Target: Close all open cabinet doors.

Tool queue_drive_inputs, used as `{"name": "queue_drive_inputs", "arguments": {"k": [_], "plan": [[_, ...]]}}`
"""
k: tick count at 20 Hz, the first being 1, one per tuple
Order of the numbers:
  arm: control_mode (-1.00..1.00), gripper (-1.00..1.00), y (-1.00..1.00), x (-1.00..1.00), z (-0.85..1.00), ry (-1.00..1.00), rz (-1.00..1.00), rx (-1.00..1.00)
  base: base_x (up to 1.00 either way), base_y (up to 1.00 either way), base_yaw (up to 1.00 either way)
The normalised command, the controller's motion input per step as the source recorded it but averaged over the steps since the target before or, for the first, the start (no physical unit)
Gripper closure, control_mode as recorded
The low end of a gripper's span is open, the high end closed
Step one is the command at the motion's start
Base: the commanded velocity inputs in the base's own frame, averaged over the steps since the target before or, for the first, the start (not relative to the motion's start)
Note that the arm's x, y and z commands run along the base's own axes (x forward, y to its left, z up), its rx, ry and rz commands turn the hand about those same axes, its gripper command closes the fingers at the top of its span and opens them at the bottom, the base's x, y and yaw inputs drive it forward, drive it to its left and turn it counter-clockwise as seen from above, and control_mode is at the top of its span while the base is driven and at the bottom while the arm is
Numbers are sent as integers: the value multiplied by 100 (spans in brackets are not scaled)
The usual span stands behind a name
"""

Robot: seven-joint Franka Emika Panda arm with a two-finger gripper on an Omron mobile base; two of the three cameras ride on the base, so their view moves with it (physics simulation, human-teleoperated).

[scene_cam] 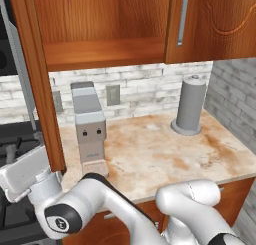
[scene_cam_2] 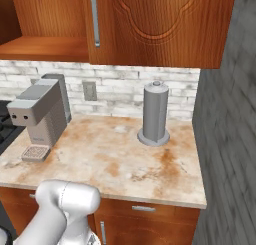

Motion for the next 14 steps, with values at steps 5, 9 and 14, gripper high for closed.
{"name": "queue_drive_inputs", "arguments": {"k": [5, 9, 14], "plan": [[-100, -100, 34, 0, 11, -6, 0, 6, 0, 0, 0], [-100, -100, 30, 3, 10, -4, 0, 7, 0, 0, 0], [-100, -100, 8, 0, 0, -7, 0, 10, 0, 0, 0]]}}
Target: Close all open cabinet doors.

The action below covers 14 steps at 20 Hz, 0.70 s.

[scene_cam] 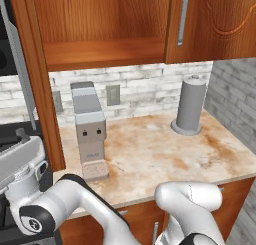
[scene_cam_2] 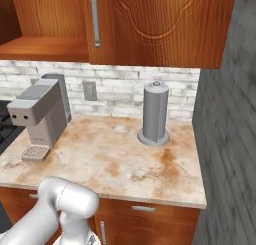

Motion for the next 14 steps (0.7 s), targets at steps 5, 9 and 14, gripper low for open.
{"name": "queue_drive_inputs", "arguments": {"k": [5, 9, 14], "plan": [[-100, -100, 0, 0, -1, -16, 0, 14, 0, 0, 0], [-100, -100, 0, 0, 0, -15, 0, 15, 0, 0, 0], [-100, -100, 2, 0, 0, -9, 0, 17, 0, 0, 0]]}}
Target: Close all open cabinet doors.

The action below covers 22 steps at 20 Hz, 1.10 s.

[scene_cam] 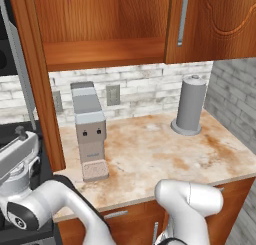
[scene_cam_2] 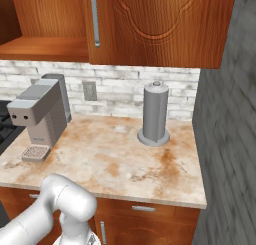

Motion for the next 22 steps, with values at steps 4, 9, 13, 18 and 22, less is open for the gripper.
{"name": "queue_drive_inputs", "arguments": {"k": [4, 9, 13, 18, 22], "plan": [[-100, -100, 8, 0, 2, -7, 0, 16, 0, 0, 0], [-100, -100, 1, -2, 10, -6, 4, 16, 0, 0, 0], [-100, -100, -15, -2, 2, -3, 21, 11, 0, 0, 0], [-100, -100, -23, 0, 0, -5, 26, 5, 0, 0, 0], [-100, -100, -29, 0, 0, -12, 31, 0, 0, 0, 0]]}}
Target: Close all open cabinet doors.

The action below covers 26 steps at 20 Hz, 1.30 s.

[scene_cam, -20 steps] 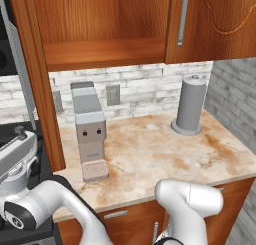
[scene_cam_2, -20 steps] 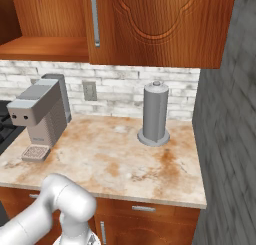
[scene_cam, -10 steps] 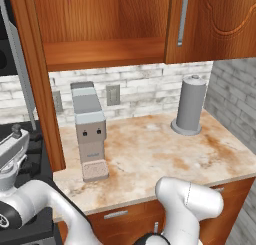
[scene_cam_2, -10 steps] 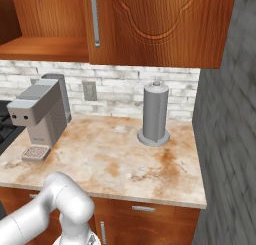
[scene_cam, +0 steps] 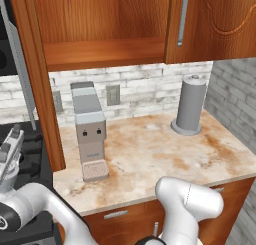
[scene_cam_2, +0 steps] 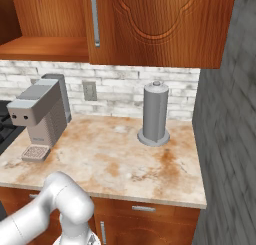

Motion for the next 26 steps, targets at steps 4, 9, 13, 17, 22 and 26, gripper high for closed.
{"name": "queue_drive_inputs", "arguments": {"k": [4, 9, 13, 17, 22, 26], "plan": [[-100, -100, -35, 0, 1, -10, 29, 0, 0, 0, 0], [-100, -100, -28, 6, 2, 1, 3, 15, 0, 0, 0], [-100, -100, -32, 4, 27, 0, 0, 12, 0, 0, 0], [-100, -100, -32, 0, 37, 0, 0, 6, 0, 0, 0], [-100, -100, -14, 0, 24, 0, 4, 2, 0, 0, 0], [-100, -100, -23, -2, 34, -5, 7, 0, 0, 0, 0]]}}
